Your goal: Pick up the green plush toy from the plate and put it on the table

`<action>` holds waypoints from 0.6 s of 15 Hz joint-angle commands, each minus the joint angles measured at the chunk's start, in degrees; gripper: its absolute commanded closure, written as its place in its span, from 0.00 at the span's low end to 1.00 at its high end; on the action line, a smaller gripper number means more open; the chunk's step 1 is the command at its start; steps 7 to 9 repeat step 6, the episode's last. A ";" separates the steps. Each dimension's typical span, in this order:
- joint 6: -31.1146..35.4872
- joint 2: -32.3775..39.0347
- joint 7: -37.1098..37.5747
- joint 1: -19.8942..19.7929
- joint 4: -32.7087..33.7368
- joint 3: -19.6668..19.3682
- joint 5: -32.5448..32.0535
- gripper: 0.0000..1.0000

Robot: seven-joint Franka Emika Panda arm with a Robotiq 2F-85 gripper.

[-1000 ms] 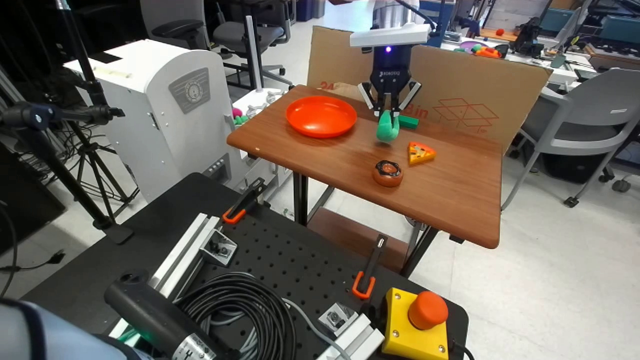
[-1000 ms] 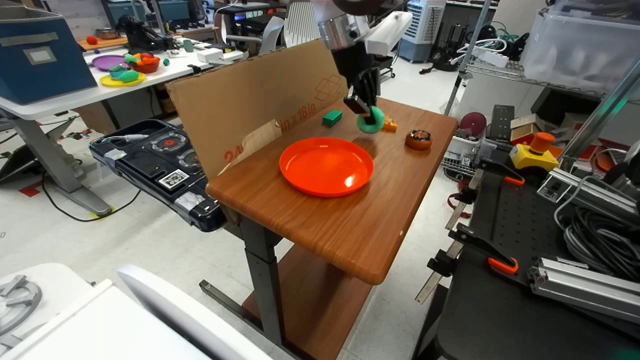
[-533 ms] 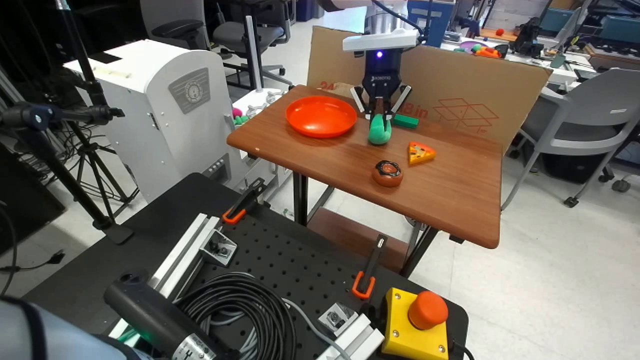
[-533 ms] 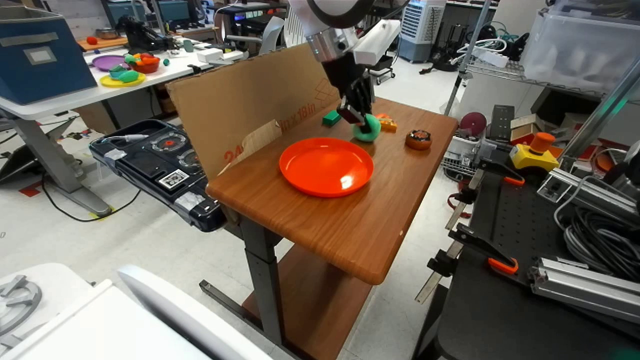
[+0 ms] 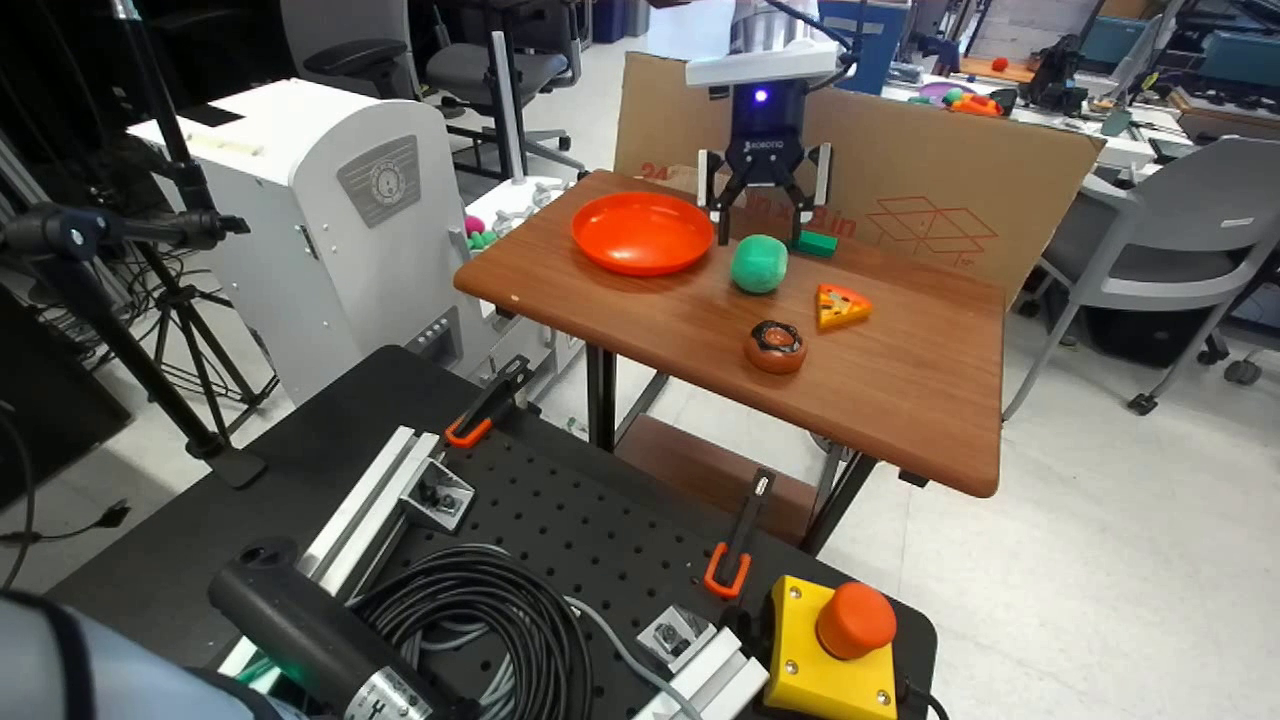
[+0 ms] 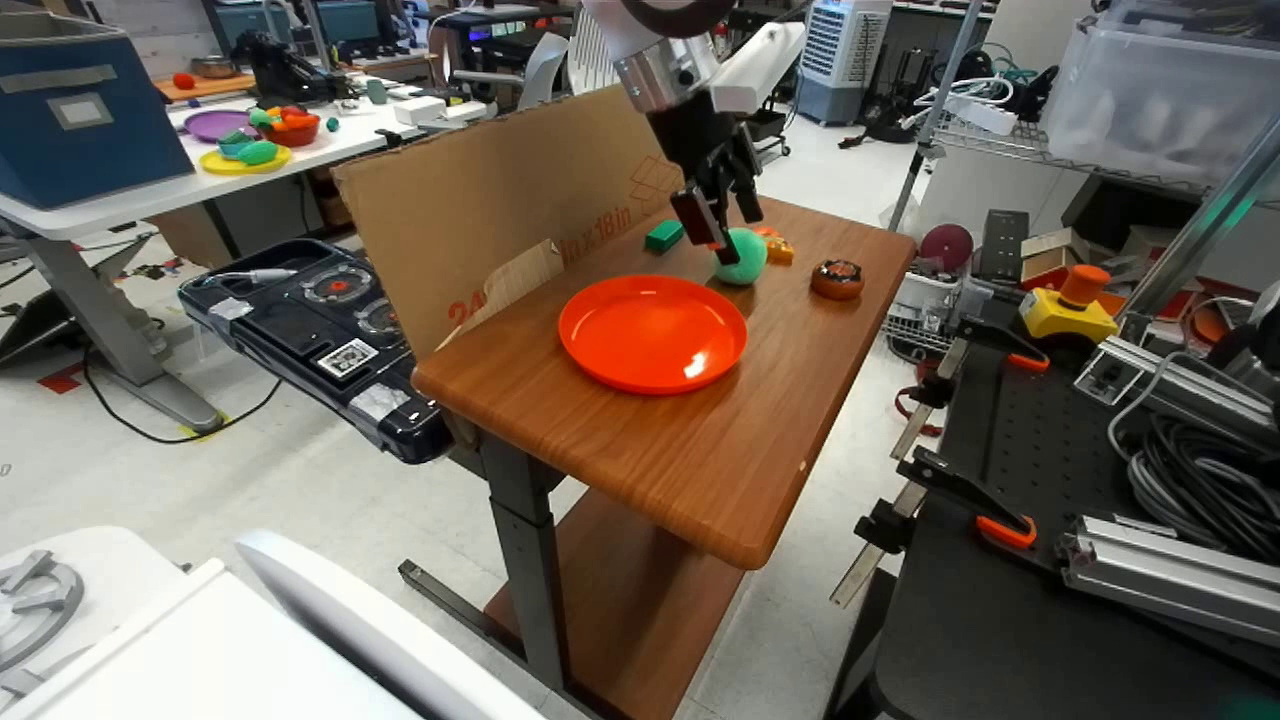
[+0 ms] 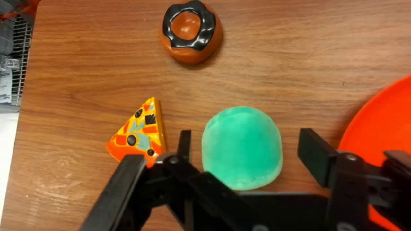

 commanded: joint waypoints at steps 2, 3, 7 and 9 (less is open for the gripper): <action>-0.88 -7.40 0.82 0.41 -6.16 0.58 1.05 0.00; -2.51 -8.98 1.89 -0.09 -7.09 0.98 3.18 0.00; -1.96 -6.83 1.15 0.25 -4.64 0.62 2.09 0.00; -1.96 -6.83 1.15 0.25 -4.64 0.62 2.09 0.00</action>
